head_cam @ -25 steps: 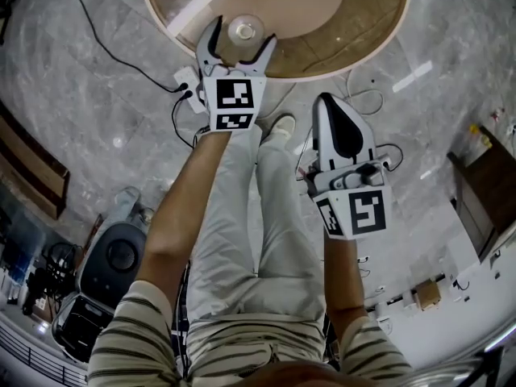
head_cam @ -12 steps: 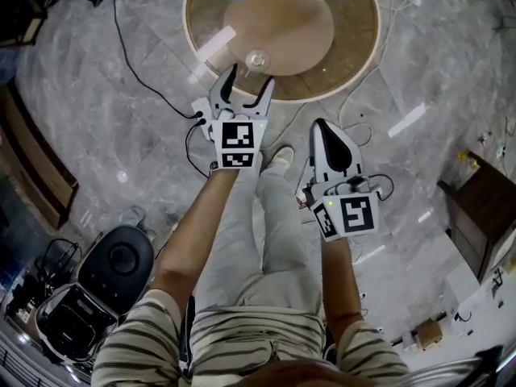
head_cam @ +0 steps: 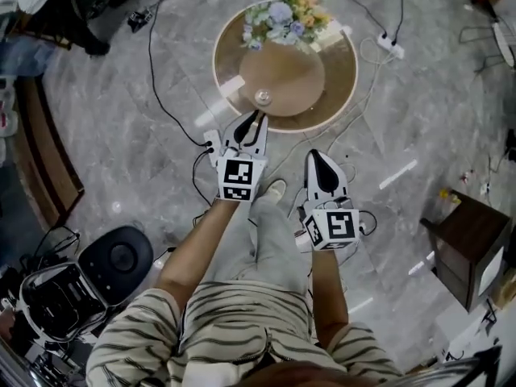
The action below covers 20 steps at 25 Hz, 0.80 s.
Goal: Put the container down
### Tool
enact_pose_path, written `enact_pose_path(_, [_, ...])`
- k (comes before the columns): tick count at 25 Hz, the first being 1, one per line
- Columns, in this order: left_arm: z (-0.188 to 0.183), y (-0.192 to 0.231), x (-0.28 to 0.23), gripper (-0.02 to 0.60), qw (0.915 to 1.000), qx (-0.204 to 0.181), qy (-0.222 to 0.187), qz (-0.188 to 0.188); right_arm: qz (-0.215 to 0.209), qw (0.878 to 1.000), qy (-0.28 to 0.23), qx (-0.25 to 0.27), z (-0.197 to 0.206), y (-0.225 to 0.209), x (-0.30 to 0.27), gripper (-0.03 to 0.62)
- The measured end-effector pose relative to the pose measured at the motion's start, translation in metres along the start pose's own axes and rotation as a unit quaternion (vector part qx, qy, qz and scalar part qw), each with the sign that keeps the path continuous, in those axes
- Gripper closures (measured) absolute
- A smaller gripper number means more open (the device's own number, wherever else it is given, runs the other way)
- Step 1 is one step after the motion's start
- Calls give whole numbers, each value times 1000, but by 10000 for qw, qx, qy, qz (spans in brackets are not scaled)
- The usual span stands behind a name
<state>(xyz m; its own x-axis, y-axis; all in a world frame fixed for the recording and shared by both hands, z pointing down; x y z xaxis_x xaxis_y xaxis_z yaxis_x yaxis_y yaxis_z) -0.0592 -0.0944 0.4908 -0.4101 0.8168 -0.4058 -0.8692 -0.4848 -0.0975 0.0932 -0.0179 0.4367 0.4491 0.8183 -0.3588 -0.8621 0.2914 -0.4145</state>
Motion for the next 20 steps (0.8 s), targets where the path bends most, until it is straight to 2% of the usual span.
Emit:
enact_pose_path(4, [-45,-8,39,579,9998,-85,-158,-79,20,9999,-105,35,-30,15,22,586])
enact_pose_path(11, [-121,-14,81,583,9972,-503,-549,46,-37,9986,-517,-46,-91,39,46,586])
enact_pose_path(20, [-175,6,133,583,9958,-383,-825,35,-191,9963,-826,117,-141,74,65,586])
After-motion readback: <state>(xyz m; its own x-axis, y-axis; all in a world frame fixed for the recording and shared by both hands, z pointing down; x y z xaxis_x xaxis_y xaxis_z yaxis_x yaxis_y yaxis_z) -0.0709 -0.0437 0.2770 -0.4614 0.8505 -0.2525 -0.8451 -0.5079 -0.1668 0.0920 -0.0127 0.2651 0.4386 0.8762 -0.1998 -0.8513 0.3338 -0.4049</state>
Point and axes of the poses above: the fingertips, and each gripper's own axes: x backward along the fingers, y to its left, z out of its underside, the point moved 5 cm from there along x, backward along the fingers, and after that the axes turned 11 degrees about -x, right-handed, at the moved point
